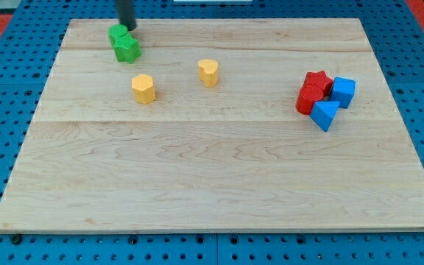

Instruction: Move yellow heart down a bit

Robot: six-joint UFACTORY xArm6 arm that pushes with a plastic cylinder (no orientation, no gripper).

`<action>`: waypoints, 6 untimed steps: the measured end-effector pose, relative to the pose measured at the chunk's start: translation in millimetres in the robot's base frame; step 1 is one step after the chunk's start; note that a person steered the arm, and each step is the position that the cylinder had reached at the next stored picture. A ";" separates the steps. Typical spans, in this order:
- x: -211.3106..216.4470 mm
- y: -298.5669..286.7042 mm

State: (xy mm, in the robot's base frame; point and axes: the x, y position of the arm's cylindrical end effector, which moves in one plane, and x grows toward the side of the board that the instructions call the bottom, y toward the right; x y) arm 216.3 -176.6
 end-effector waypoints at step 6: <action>111.8 170.0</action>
